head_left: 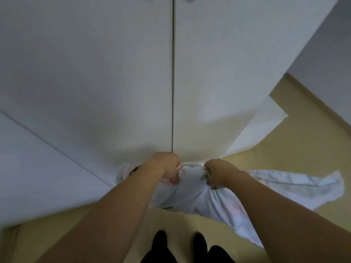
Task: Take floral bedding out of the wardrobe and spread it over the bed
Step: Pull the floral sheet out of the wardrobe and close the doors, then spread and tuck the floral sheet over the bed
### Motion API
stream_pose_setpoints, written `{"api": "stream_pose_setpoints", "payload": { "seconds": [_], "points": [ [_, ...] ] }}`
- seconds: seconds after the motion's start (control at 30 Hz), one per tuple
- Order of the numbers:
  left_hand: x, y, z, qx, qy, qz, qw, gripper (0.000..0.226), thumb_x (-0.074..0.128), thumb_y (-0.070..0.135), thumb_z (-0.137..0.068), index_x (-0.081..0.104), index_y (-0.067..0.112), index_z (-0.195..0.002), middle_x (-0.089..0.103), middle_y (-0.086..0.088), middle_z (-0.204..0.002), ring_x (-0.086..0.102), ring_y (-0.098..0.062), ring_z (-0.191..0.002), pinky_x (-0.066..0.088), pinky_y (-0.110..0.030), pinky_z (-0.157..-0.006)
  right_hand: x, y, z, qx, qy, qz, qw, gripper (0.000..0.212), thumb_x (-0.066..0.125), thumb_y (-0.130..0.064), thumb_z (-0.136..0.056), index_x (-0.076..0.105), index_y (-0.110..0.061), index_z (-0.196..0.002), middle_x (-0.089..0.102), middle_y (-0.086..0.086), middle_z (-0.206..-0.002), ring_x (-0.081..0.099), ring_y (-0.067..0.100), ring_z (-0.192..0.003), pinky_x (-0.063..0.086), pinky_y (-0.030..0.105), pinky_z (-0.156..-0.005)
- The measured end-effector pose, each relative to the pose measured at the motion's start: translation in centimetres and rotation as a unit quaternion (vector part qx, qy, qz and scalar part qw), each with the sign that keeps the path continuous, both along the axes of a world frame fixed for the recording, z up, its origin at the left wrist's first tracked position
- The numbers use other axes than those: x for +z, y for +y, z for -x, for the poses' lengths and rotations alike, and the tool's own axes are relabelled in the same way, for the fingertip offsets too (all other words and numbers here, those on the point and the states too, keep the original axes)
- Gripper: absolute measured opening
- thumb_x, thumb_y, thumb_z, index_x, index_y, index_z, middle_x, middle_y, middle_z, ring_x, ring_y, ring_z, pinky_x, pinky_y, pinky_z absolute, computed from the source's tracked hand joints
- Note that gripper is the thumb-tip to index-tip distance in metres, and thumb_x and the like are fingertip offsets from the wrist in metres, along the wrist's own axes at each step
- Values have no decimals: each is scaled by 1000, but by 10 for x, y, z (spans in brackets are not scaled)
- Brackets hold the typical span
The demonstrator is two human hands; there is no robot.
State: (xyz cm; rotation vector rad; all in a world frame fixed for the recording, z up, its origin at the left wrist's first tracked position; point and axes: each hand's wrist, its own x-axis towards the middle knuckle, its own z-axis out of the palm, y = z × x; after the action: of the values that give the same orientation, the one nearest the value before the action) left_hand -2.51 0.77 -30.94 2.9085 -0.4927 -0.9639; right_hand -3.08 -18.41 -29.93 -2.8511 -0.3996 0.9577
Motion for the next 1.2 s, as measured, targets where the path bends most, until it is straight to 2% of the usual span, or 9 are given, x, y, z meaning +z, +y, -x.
{"api": "stream_pose_setpoints", "payload": {
  "seconds": [0.13, 0.3, 0.53, 0.63, 0.83, 0.9, 1.0, 1.1, 1.2],
  "points": [
    [-6, 38, 40, 111, -40, -14, 993, 22, 70, 39, -65, 66, 21, -77, 59, 2, -64, 57, -22, -61, 38, -24, -54, -11, 44, -13, 125, 9, -4, 992, 25, 68, -14, -73, 62, -11, -97, 65, 13, -106, 62, 31, -98, 43, 29, -71],
    [1, 82, 128, 289, -51, -50, 955, 16, 56, 36, -79, 59, 22, -72, 55, 2, -66, 55, -22, -65, 39, -28, -58, -14, 124, 11, 315, 23, -13, 949, 16, 72, -14, -69, 65, -12, -84, 65, 12, -83, 64, 27, -79, 48, 30, -64],
    [25, 134, 318, 524, -138, -81, 837, 18, 55, 32, -84, 61, 16, -86, 59, -7, -91, 60, -28, -89, 38, -31, -65, -1, 246, 130, 508, 20, -88, 856, 28, 68, -14, -63, 58, -17, -89, 68, 8, -94, 67, 27, -86, 53, 31, -68],
    [39, 153, 419, 626, -143, -95, 761, 16, 54, 28, -81, 52, 20, -68, 55, -1, -70, 58, -27, -73, 35, -28, -56, 8, 301, 215, 594, 26, -106, 797, 25, 70, -15, -64, 55, -16, -84, 67, 6, -94, 66, 26, -86, 49, 28, -66],
    [57, 163, 564, 721, -173, -148, 654, 15, 49, 26, -81, 63, 24, -86, 64, 3, -84, 59, -24, -81, 40, -30, -59, 20, 370, 351, 691, 69, -134, 707, 25, 74, -17, -68, 49, -19, -74, 63, 3, -82, 64, 23, -79, 41, 22, -57],
    [62, 163, 601, 744, -187, -172, 619, 11, 49, 23, -80, 58, 26, -74, 60, 5, -77, 60, -24, -80, 34, -27, -54, 22, 389, 390, 715, 78, -147, 679, 24, 73, -18, -70, 50, -19, -78, 58, 0, -81, 59, 19, -76, 34, 21, -50],
    [74, 161, 644, 783, -186, -190, 563, 20, 49, 18, -78, 41, 26, -62, 50, 7, -64, 58, -25, -72, 28, -27, -49, 25, 411, 440, 756, 69, -156, 632, 25, 70, -25, -76, 59, -16, -97, 63, 2, -93, 61, 20, -83, 48, 27, -62],
    [87, 158, 686, 820, -176, -214, 501, 12, 50, 17, -76, 59, 26, -78, 60, 3, -73, 57, -24, -71, 33, -28, -54, 29, 438, 489, 796, 66, -168, 577, 29, 67, -37, -73, 59, -20, -95, 67, 1, -95, 63, 21, -83, 52, 31, -68],
    [99, 151, 717, 849, -161, -233, 446, 13, 49, 15, -72, 58, 24, -72, 60, 4, -70, 53, -23, -67, 30, -28, -51, 27, 459, 534, 828, 90, -138, 536, 46, 69, -50, -68, 59, -19, -100, 64, -1, -95, 62, 19, -83, 56, 36, -72]
  ]
}}
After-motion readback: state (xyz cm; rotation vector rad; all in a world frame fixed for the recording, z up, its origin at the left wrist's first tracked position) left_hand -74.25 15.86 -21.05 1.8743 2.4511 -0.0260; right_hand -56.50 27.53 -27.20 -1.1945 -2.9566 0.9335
